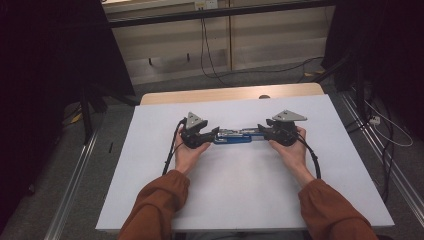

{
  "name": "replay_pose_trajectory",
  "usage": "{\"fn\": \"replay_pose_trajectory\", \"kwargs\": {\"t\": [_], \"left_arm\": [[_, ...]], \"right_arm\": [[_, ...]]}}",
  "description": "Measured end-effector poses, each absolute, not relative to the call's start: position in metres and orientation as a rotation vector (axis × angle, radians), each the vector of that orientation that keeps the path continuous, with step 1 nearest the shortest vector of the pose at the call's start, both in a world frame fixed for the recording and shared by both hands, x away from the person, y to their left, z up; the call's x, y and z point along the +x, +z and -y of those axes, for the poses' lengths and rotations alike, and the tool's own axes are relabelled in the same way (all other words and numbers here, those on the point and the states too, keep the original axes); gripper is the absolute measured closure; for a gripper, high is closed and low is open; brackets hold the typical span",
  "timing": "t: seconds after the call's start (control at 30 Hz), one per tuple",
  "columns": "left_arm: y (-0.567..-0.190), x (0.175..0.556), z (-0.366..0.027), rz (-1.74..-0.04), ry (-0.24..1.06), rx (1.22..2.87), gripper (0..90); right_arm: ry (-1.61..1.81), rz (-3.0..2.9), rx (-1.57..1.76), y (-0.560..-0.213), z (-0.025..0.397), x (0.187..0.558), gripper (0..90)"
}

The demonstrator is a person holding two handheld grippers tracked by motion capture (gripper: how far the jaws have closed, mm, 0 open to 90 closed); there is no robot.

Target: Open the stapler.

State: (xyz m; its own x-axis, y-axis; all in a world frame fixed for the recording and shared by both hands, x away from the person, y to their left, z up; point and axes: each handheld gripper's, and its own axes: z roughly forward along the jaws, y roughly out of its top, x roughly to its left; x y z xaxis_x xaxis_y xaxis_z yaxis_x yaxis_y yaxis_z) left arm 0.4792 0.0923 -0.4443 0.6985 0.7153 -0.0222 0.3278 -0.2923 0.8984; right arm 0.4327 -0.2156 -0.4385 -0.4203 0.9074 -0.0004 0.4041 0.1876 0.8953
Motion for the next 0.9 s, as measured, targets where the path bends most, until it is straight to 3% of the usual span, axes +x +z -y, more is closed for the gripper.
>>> {"fn": "replay_pose_trajectory", "kwargs": {"t": [0.2, 0.33, 0.5, 0.9], "left_arm": [[-0.443, 0.48, -0.093, -0.833, 0.503, 1.893, 19.0], [-0.443, 0.481, -0.096, -0.861, 0.486, 1.891, 8.6], [-0.442, 0.481, -0.1, -0.907, 0.448, 1.878, 3.7], [-0.436, 0.467, -0.117, -0.91, 0.445, 1.879, 3.6]], "right_arm": [[1.226, -1.894, 1.235, -0.437, 0.219, 0.433, 25.5], [1.227, -1.897, 1.244, -0.439, 0.217, 0.433, 13.2], [1.241, -1.913, 1.246, -0.439, 0.218, 0.433, 9.9], [1.227, -1.92, 1.241, -0.435, 0.232, 0.426, 5.7]]}}
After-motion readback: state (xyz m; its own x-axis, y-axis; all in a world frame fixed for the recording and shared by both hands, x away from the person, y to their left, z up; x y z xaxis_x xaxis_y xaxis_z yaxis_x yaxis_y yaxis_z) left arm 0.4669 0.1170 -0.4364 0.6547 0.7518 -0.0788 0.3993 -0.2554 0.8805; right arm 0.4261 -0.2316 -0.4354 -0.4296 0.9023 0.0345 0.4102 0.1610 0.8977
